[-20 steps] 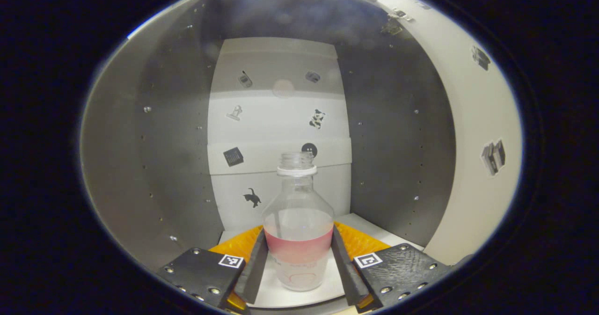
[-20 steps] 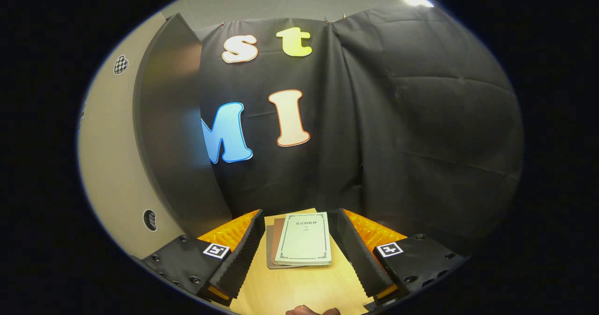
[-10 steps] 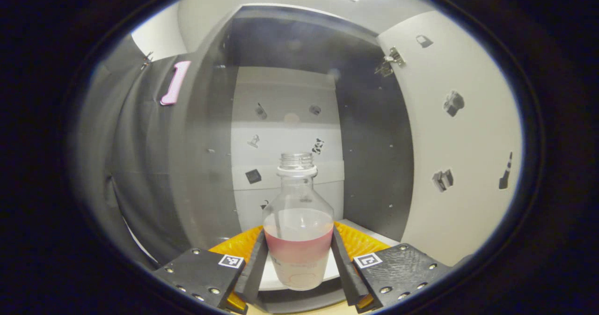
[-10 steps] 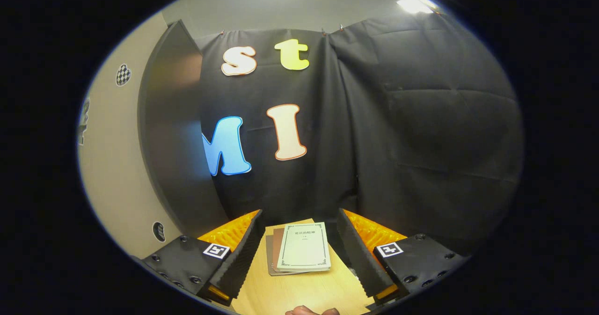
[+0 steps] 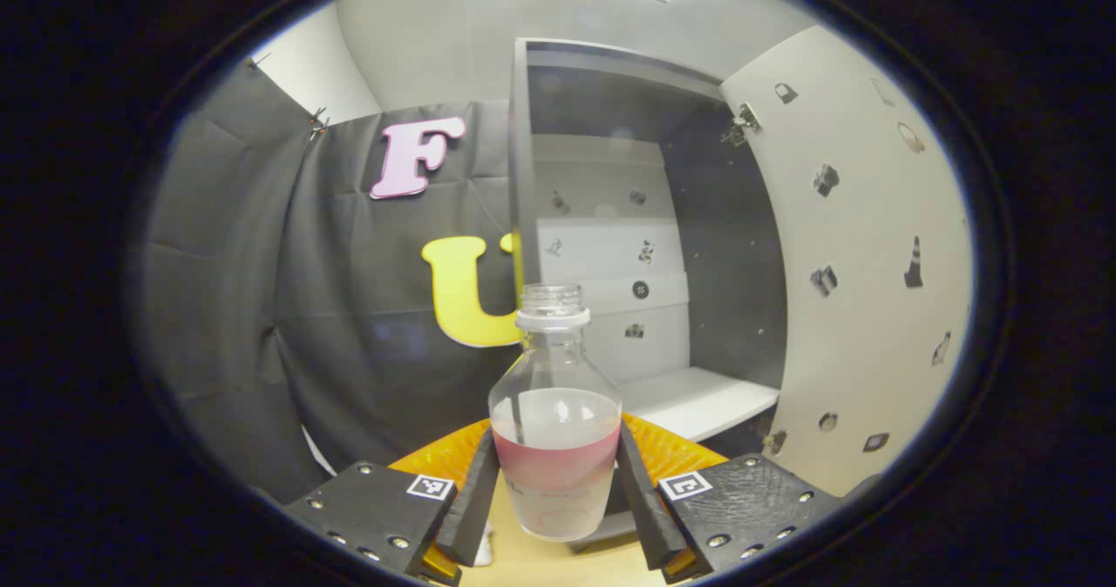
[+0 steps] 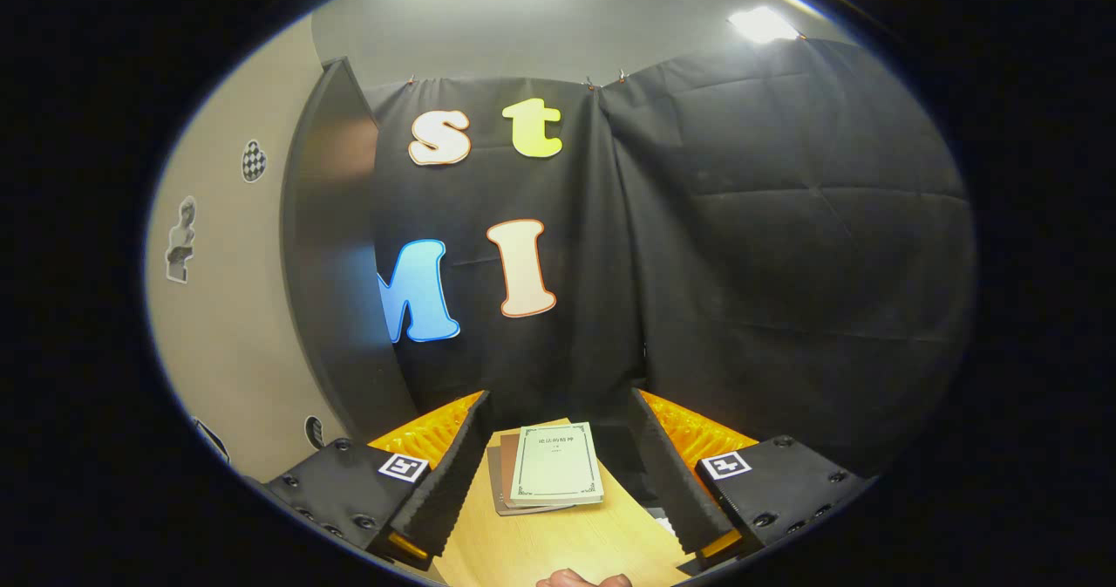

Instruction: Open the cabinet door with the right hand, grasp the bottle in the cabinet with the left hand and place it on the coaster, then close the cabinet door with the right hand.

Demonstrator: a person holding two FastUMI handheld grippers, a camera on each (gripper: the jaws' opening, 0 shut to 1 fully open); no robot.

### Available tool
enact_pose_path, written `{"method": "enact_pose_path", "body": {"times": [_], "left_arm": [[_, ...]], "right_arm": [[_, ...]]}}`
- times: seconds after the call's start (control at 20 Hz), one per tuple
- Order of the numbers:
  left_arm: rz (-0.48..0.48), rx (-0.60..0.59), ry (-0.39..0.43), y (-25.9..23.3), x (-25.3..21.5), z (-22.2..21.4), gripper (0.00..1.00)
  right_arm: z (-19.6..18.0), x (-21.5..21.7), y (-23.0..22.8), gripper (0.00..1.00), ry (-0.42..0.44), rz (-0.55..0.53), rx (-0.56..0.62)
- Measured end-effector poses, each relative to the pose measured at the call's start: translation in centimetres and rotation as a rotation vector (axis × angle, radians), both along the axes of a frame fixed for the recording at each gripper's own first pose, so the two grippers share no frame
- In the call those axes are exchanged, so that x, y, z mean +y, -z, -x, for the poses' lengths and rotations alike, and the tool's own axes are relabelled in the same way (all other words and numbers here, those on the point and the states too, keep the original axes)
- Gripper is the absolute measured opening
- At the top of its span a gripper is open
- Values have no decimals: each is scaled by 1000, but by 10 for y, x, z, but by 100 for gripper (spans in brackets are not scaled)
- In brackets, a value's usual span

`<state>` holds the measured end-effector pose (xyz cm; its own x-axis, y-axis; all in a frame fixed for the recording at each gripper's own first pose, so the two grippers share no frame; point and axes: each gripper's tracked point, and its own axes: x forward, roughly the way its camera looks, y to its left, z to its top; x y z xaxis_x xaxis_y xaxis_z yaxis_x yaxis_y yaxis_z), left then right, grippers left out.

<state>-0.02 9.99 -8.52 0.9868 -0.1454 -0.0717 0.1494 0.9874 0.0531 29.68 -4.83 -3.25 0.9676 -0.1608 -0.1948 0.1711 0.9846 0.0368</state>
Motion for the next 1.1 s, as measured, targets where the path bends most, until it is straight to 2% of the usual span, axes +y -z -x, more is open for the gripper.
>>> {"method": "enact_pose_path", "body": {"times": [0.25, 0.45, 0.5, 0.65, 1.0, 1.1], "left_arm": [[-3, 42, -20, 51, 21, 23, 70], [67, 86, -56, 89, 25, 38, 70], [77, 88, -68, 95, 26, 40, 71], [88, 134, -114, 124, 36, 48, 70], [81, 156, -167, 161, 46, 61, 70], [74, 166, -178, 172, 46, 63, 71]], "right_arm": [[21, 2, -9, 98, 14, 31, -59], [32, 4, -12, 98, 24, -7, -99], [35, 2, -10, 100, 31, -14, -100], [46, -2, 4, 98, 52, -38, -64], [70, -23, 12, 98, 162, -70, -102], [77, -21, 10, 98, 161, -77, -124]]}}
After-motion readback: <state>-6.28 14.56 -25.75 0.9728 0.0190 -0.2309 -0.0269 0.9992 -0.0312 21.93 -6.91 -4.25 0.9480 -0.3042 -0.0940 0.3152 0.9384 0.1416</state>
